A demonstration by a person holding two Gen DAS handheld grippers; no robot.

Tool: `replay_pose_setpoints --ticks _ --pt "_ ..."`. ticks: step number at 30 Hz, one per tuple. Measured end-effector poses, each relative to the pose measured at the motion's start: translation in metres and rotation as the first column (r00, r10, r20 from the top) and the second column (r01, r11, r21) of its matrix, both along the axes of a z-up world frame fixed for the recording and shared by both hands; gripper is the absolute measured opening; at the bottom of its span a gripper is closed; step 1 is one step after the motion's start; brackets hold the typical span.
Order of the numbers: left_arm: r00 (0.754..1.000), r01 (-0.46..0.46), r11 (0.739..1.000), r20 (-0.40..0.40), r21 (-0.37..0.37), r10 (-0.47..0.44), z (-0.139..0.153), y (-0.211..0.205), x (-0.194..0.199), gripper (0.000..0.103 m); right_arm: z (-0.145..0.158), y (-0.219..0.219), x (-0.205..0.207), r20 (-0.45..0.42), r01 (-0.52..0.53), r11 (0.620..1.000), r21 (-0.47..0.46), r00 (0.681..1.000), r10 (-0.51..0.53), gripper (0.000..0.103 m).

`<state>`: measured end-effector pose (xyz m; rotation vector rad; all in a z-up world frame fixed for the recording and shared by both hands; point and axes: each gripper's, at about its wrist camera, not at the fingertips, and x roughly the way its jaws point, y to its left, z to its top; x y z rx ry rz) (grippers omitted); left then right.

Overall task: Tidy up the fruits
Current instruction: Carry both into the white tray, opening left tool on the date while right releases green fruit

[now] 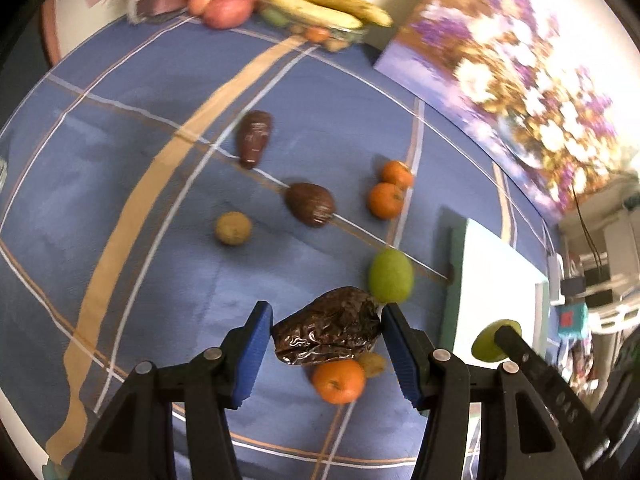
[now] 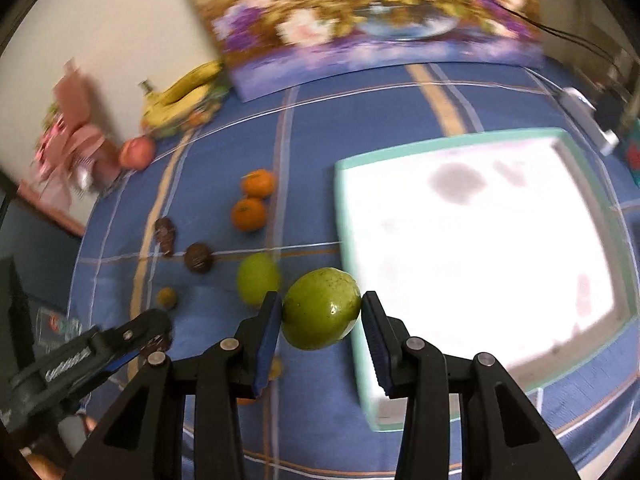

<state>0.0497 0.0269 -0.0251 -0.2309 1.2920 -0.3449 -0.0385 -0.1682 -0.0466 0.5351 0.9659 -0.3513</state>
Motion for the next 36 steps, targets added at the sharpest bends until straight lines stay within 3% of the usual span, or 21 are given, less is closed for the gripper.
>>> replay_pose_setpoints --ticks 7,14,27,36 --pt "0.992 0.122 0.992 0.036 0.007 -0.123 0.009 -0.046 -0.016 0.059 0.002 -0.049 -0.030 -0.009 0.161 0.987 0.008 0.987 -0.161 0.043" --pt "0.972 0.221 0.975 0.076 0.034 -0.223 0.014 -0.092 -0.024 0.059 0.007 -0.091 -0.045 -0.017 0.268 0.962 -0.057 0.963 -0.269 0.043" --pt "0.908 0.385 0.917 0.132 0.108 -0.397 -0.006 -0.180 -0.022 0.059 -0.020 -0.133 -0.040 -0.081 0.316 0.946 -0.071 0.943 -0.322 0.043" --pt "0.891 0.421 0.900 0.136 0.115 -0.434 -0.022 -0.207 -0.013 0.059 -0.027 -0.148 -0.027 -0.098 0.324 0.942 -0.090 0.938 -0.332 0.043"
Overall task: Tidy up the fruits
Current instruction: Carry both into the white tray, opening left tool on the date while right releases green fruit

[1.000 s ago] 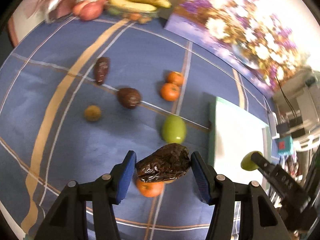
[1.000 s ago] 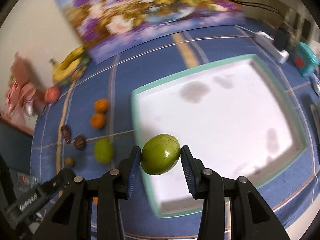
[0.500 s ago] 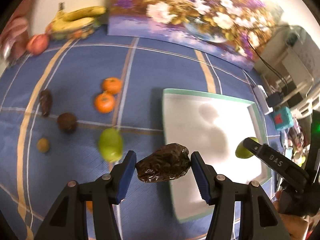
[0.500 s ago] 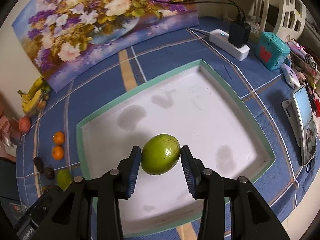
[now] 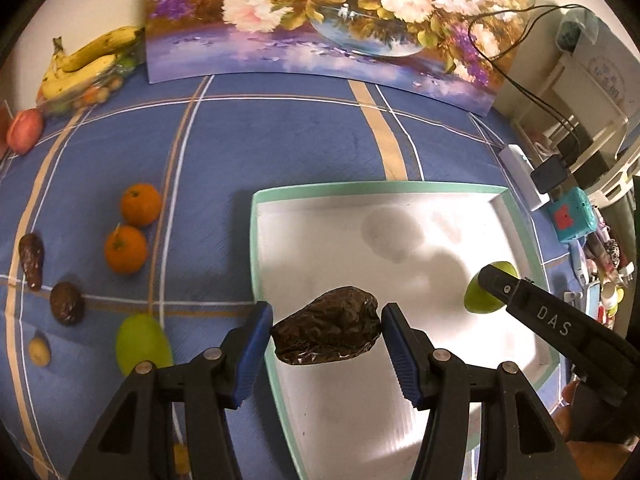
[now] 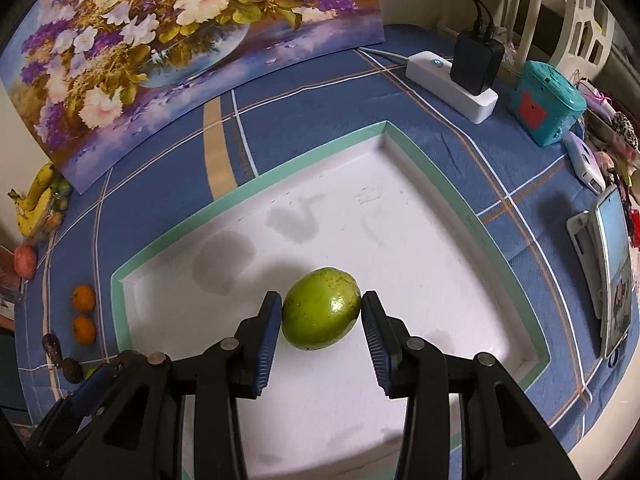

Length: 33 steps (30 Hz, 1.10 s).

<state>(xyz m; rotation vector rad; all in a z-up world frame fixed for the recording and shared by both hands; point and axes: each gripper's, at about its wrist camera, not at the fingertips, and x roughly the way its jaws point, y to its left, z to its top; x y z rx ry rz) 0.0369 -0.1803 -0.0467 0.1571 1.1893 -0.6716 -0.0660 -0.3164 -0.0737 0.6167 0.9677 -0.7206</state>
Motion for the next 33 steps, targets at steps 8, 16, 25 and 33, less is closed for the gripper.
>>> replay_pose_setpoints --ticks 8,16,25,33 --pt "1.000 0.017 0.999 -0.002 0.043 -0.017 -0.019 -0.010 0.003 0.059 -0.012 -0.009 0.003 -0.022 0.012 1.000 0.008 1.000 -0.012 0.043" --pt "1.000 0.026 0.998 0.002 0.049 -0.026 -0.018 -0.011 0.002 0.060 -0.013 -0.008 0.003 -0.024 0.003 1.000 0.012 1.000 -0.002 0.043" --pt "0.999 0.043 0.998 0.011 0.047 -0.043 -0.005 -0.012 -0.003 0.063 -0.008 -0.008 0.000 -0.034 0.009 1.000 0.008 0.999 -0.009 0.044" --pt "0.998 0.039 0.999 0.040 0.032 -0.040 0.020 -0.005 -0.007 0.064 0.019 -0.002 -0.007 -0.005 -0.010 1.000 -0.028 1.000 0.009 0.044"
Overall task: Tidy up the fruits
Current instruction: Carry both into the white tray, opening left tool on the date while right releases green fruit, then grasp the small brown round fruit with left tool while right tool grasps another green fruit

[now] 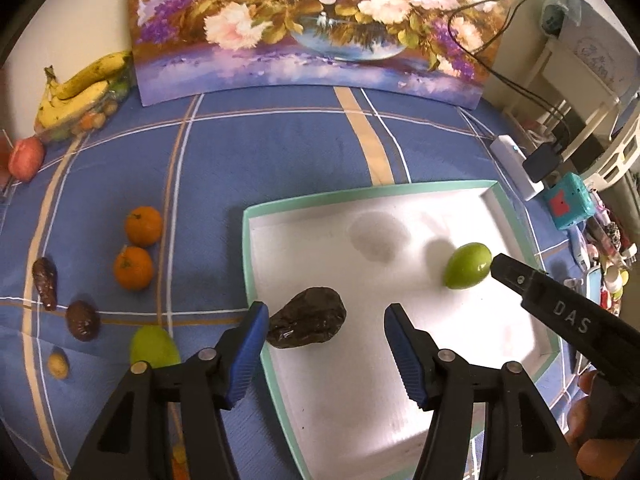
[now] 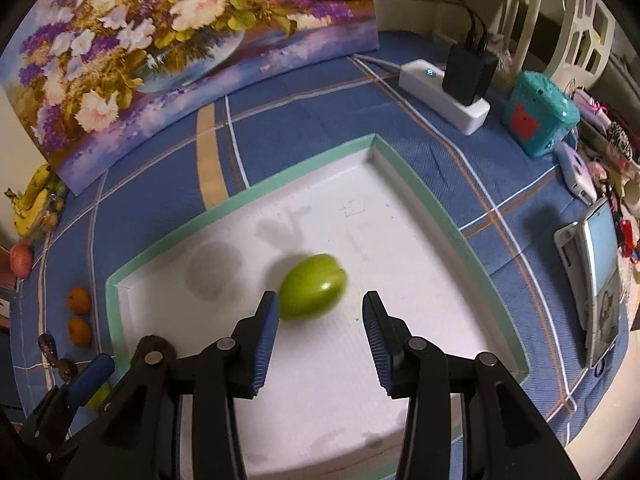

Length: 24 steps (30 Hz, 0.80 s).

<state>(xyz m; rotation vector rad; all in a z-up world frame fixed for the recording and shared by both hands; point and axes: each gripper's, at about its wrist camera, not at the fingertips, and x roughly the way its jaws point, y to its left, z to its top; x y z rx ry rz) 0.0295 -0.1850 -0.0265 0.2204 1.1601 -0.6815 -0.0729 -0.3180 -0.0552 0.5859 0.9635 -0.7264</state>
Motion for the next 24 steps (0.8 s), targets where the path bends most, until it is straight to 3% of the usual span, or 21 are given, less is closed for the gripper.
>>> replay_pose_setpoints --ticks 3,7,8,10,12,14,18,24 --pt "0.999 -0.032 0.999 -0.003 -0.006 0.032 0.007 0.008 0.003 0.066 0.013 0.003 -0.005 0.025 -0.009 1.000 -0.011 1.000 0.009 0.044" --pt "0.996 -0.091 0.996 0.014 -0.001 0.091 0.015 0.023 0.010 0.077 0.024 0.010 -0.010 0.042 -0.021 0.999 -0.028 0.999 0.022 0.044" --pt "0.994 -0.105 0.994 0.018 0.004 0.105 0.016 0.027 0.012 0.085 0.027 0.012 -0.010 0.046 -0.027 0.999 -0.030 0.999 0.029 0.045" --pt "0.989 -0.143 0.990 0.034 0.015 0.142 0.018 0.038 0.016 0.094 0.028 0.015 -0.012 0.057 -0.034 0.999 -0.029 0.998 0.035 0.070" --pt "0.984 -0.173 0.985 0.052 0.023 0.171 0.019 0.048 0.019 0.096 0.029 0.017 -0.013 0.067 -0.036 0.999 -0.034 0.997 0.038 0.078" --pt "0.977 -0.204 0.978 0.070 0.032 0.201 0.019 0.058 0.022 0.103 0.029 0.020 -0.014 0.063 -0.045 0.998 -0.039 0.997 0.047 0.079" --pt "0.961 -0.267 0.963 0.087 0.032 0.263 0.019 0.080 0.028 0.103 0.029 0.024 -0.017 0.075 -0.049 0.998 -0.044 0.996 0.053 0.092" --pt "0.938 -0.324 0.945 0.115 -0.048 0.328 0.029 0.111 0.032 0.103 0.031 0.030 -0.020 0.121 -0.056 0.997 -0.055 0.991 0.062 0.093"
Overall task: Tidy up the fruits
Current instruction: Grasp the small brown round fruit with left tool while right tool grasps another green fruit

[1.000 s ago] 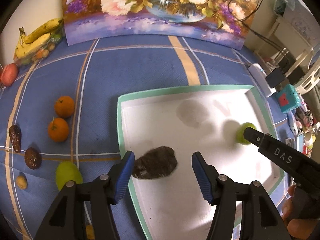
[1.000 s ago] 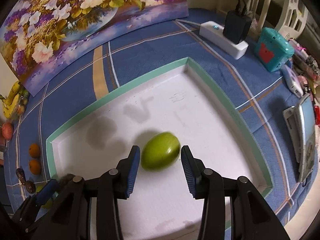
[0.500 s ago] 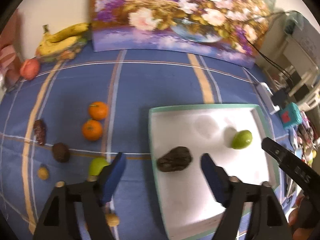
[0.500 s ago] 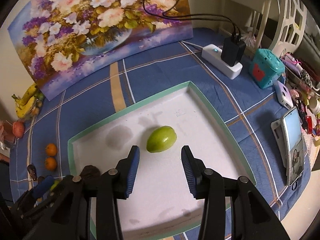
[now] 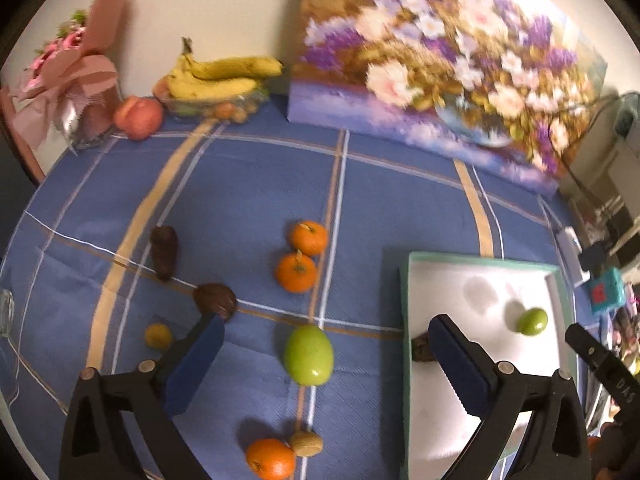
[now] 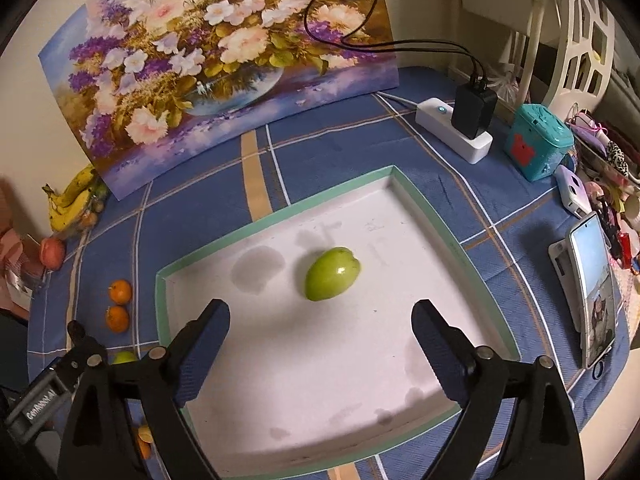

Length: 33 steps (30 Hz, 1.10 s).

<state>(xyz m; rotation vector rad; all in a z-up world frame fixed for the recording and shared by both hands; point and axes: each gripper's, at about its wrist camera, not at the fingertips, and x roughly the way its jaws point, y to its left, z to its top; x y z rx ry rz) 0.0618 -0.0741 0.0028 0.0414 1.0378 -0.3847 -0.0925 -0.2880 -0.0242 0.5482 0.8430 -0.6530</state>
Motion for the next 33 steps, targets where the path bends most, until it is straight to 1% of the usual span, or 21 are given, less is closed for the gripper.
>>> replay_pose_setpoints --ticks 3,5,7,10,13,16,19,25,27,29,33 --pt "0.999 -0.016 0.999 0.036 -0.051 0.018 0.009 0.014 0.001 0.103 0.003 0.008 0.003 0.021 -0.024 0.999 -0.037 0.999 0.024 0.093" --pt "0.999 -0.015 0.997 0.030 -0.078 0.018 0.012 0.020 0.003 0.103 0.006 0.016 0.007 0.044 -0.048 0.997 -0.052 0.998 0.050 0.093" --pt "1.000 -0.008 0.993 0.011 -0.120 0.009 0.016 0.030 0.007 0.103 0.007 0.022 0.011 0.055 -0.066 0.997 -0.046 0.996 0.068 0.093" --pt "1.000 -0.013 0.993 0.021 -0.114 0.016 0.021 0.042 0.010 0.103 0.006 0.033 0.021 0.056 -0.111 0.993 -0.024 0.992 0.113 0.093" --pt "0.999 -0.011 0.998 0.050 -0.068 0.014 0.027 0.055 0.015 0.103 0.007 0.047 0.032 0.054 -0.149 0.989 -0.018 0.987 0.150 0.093" --pt "0.997 -0.031 0.998 0.076 -0.046 0.034 0.033 0.073 0.021 0.103 0.008 0.060 0.043 0.078 -0.191 0.982 -0.005 0.978 0.191 0.093" --pt "0.994 -0.069 0.996 0.075 -0.053 0.073 0.037 0.094 0.027 0.103 0.010 0.075 0.054 0.095 -0.237 0.971 -0.002 0.967 0.236 0.093" --pt "0.986 -0.148 0.988 0.072 -0.046 0.151 0.042 0.137 0.042 0.103 0.009 0.112 0.079 0.081 -0.325 0.946 -0.009 0.942 0.325 0.093" --pt "0.984 -0.164 0.985 0.064 -0.060 0.168 0.043 0.147 0.046 0.103 0.008 0.122 0.087 0.073 -0.338 0.941 -0.004 0.939 0.337 0.093" --pt "0.980 -0.184 0.980 0.059 -0.072 0.189 0.044 0.157 0.048 0.103 0.007 0.128 0.095 0.039 -0.332 0.943 0.008 0.943 0.332 0.093" --pt "0.976 -0.211 0.975 0.039 -0.071 0.214 0.043 0.167 0.055 0.102 0.006 0.139 0.104 0.042 -0.349 0.937 0.008 0.936 0.349 0.093"
